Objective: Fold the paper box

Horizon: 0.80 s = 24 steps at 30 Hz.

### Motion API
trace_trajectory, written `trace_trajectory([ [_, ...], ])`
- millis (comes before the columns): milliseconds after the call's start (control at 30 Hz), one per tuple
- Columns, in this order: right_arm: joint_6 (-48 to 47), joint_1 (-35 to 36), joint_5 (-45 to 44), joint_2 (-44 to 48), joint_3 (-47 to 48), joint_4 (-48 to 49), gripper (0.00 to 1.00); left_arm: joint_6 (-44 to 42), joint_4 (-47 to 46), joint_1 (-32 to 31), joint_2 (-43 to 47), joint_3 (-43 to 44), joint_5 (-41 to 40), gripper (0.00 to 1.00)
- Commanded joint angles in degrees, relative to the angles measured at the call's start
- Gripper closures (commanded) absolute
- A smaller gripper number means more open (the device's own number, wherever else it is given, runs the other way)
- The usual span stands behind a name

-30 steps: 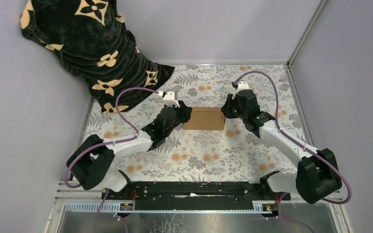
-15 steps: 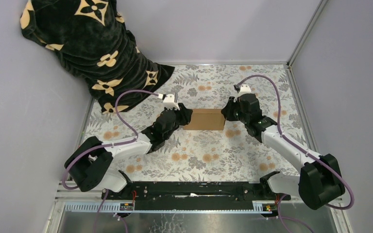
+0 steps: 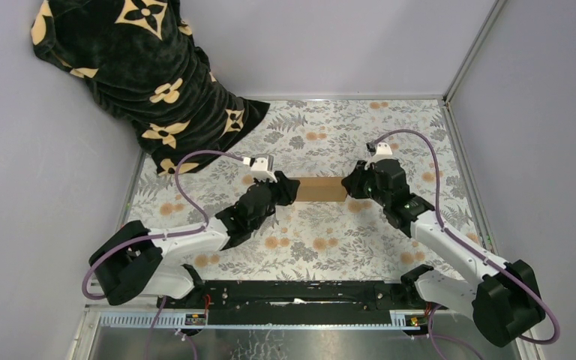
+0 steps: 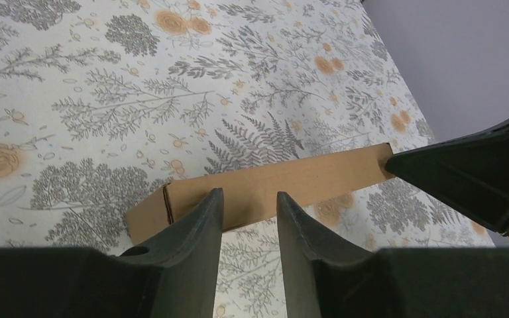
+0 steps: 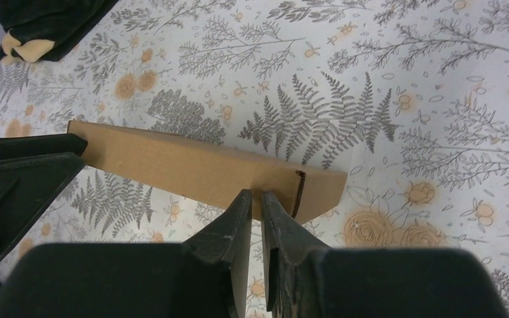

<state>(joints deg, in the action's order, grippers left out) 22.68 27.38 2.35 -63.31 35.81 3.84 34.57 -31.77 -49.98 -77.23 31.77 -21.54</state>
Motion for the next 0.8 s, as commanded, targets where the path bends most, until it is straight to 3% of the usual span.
trace_trajectory([
  [0, 4.80, 4.39, 7.23, -0.87, -5.97, -15.95, 0.82, 4.00, 13.11, -3.85, -1.60, -5.17, 3.88, 0.58],
  [367, 8.46, 5.52, 9.12, 5.30, -9.97, -15.78, 0.82, 6.53, 13.90, -6.34, -1.53, -7.23, 2.97, 0.58],
  [767, 8.27, 5.62, 2.86, -1.04, -6.97, -14.47, 0.75, 4.75, 17.84, -7.15, 1.13, -5.17, -0.21, 0.54],
])
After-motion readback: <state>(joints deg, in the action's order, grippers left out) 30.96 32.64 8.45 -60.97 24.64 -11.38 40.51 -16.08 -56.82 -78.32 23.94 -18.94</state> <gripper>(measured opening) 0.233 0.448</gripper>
